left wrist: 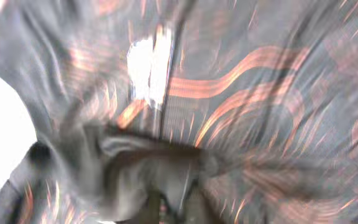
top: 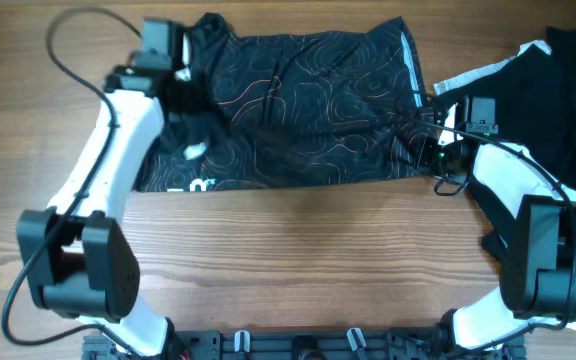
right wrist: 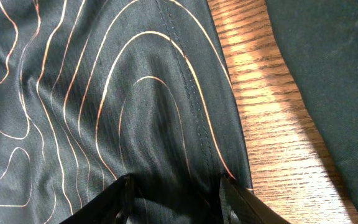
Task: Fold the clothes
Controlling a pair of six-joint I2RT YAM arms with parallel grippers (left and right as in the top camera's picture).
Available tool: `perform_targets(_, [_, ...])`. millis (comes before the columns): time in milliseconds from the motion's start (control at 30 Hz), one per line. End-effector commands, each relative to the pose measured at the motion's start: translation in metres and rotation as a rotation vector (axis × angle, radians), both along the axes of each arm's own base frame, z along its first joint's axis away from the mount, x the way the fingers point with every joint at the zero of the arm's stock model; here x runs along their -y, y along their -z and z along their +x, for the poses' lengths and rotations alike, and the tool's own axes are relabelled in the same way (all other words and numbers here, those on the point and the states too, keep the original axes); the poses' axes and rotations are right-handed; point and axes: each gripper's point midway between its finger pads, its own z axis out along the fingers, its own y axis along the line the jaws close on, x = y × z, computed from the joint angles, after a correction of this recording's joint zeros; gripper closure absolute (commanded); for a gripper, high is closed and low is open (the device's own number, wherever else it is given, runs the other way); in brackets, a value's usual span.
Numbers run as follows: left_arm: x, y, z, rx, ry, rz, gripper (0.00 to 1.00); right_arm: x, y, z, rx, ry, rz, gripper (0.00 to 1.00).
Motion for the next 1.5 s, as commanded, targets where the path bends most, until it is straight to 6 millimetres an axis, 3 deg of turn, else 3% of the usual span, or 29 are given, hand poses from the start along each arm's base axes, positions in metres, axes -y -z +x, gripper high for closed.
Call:
perform_targets(0, [-0.004,-0.009,-0.008,-0.019,-0.010,0.002,0.31,0.000,0.026,-0.032,-0.121,0.002,-0.008,0.50])
perform_targets(67, [-0.008,0.003,-0.029,-0.115,-0.012,0.021,0.18,0.000,0.026,-0.032,-0.121,0.002,-0.008,0.50])
perform_targets(200, [-0.036,0.022,-0.062,-0.255,-0.068,0.123,0.13,0.000,0.026,-0.031,-0.117,-0.006,-0.011,0.50])
perform_targets(267, [-0.052,0.033,-0.070,-0.289,-0.132,0.134,0.12,0.006,0.027,-0.031,-0.118,-0.001,-0.040,0.50])
perform_targets(400, [-0.095,0.072,-0.075,-0.285,-0.290,0.091,0.12,0.014,0.025,-0.022,-0.084,0.009,-0.086,0.50])
perform_targets(500, [-0.107,0.100,-0.077,-0.277,-0.327,0.007,0.20,0.009,0.025,-0.020,-0.075,0.003,-0.061,0.50])
perform_targets(600, [-0.108,0.125,-0.081,-0.285,-0.336,-0.056,0.37,0.009,0.025,-0.021,-0.076,0.004,-0.061,0.50])
perform_targets(633, [-0.109,0.133,-0.082,-0.289,-0.340,-0.058,0.43,0.009,0.025,-0.022,-0.080,0.004,-0.061,0.50])
perform_targets(733, [-0.109,0.152,-0.091,-0.324,-0.344,-0.049,0.44,0.009,0.025,-0.024,-0.088,0.004,-0.060,0.50])
perform_targets(800, [-0.115,0.164,-0.100,-0.360,-0.358,-0.010,0.57,0.009,0.026,-0.026,-0.096,0.003,-0.059,0.51])
perform_targets(867, [-0.123,0.169,-0.108,-0.388,-0.374,0.042,0.81,0.009,0.027,-0.029,-0.112,0.002,-0.058,0.54])
perform_targets(933, [-0.132,0.171,-0.117,-0.420,-0.395,0.098,0.96,0.008,0.028,-0.036,-0.140,0.002,-0.056,0.76])
perform_targets(967, [-0.137,0.171,-0.123,-0.437,-0.419,0.116,0.96,0.008,0.028,-0.040,-0.154,0.001,-0.055,0.92])
perform_targets(1000, [-0.142,0.170,-0.129,-0.455,-0.454,0.127,0.96,0.007,0.029,-0.045,-0.175,0.005,-0.052,0.96])
perform_targets(1067, [-0.150,0.170,-0.146,-0.513,-0.527,0.119,0.96,0.006,0.030,-0.056,-0.223,0.022,-0.044,0.96])
perform_targets(1167, [-0.161,0.169,-0.180,-0.638,-0.596,0.103,0.96,-0.005,0.029,-0.096,-0.390,0.064,0.016,0.96])
perform_targets(1233, [-0.165,0.167,-0.192,-0.680,-0.616,0.097,0.96,-0.012,0.027,-0.110,-0.447,0.060,0.058,0.96])
perform_targets(1367, [-0.170,0.162,-0.203,-0.715,-0.640,0.088,0.96,-0.027,0.018,-0.137,-0.560,0.052,0.133,0.96])
perform_targets(1467, [-0.169,0.153,-0.199,-0.681,-0.631,0.085,0.96,-0.031,0.015,-0.143,-0.582,0.039,0.132,0.96])
